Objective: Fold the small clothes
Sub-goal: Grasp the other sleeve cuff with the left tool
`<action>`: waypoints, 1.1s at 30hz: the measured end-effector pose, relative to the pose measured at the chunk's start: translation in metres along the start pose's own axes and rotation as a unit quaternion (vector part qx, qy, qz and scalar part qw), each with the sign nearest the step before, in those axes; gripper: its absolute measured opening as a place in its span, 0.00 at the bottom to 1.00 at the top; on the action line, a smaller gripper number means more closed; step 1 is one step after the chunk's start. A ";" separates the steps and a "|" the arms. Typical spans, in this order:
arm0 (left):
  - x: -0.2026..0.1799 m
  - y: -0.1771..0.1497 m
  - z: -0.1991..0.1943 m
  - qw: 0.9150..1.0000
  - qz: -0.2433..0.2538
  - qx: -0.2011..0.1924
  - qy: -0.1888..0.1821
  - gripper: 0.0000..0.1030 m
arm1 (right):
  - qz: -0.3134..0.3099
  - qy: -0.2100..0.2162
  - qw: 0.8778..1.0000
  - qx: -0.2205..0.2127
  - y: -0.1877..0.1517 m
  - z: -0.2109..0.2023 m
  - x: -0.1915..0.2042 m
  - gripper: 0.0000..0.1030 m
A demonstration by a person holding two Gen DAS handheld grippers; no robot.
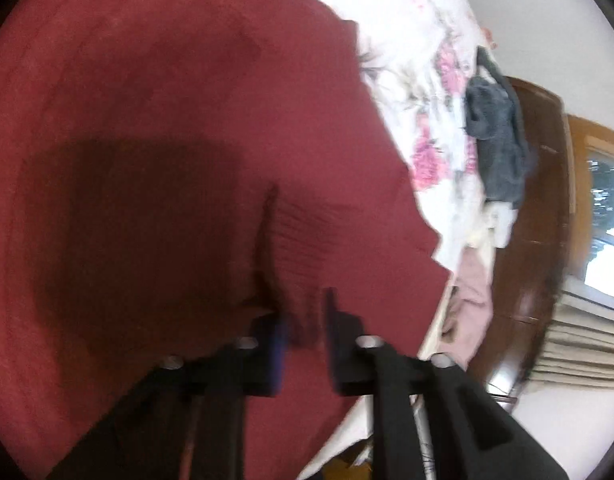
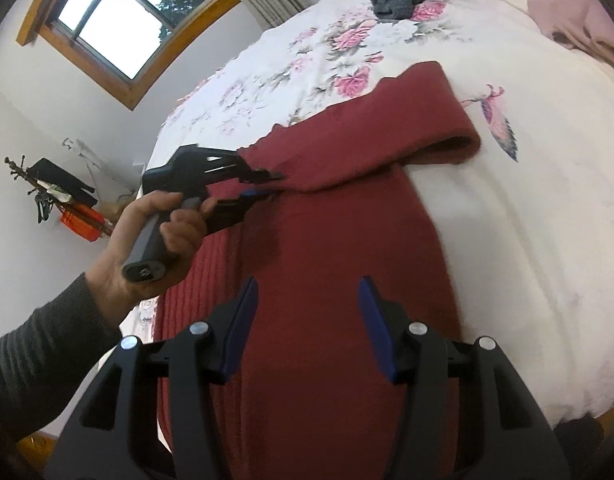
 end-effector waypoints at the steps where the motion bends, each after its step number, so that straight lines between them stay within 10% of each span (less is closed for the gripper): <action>1: 0.001 0.001 0.000 1.000 0.000 0.003 0.001 0.09 | -0.002 0.000 1.000 -0.001 -0.001 -0.001 0.002 0.51; 21: -0.136 0.019 -0.160 0.974 0.212 -0.079 0.001 0.08 | -0.005 0.015 1.000 0.010 -0.001 0.006 0.016 0.51; 33: -0.027 0.046 -0.218 0.976 0.170 -0.122 0.058 0.08 | -0.007 0.006 1.000 0.026 -0.007 0.013 0.013 0.51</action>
Point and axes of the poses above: each gripper's, at about its wrist camera, not at the fingertips, and z roughly the way its jaws point, x to its left, y to its top, the point moved 8 cm from there along z, roughly the way its jaws point, and after that the axes turned 14 degrees about -y, right-handed, at the moved point
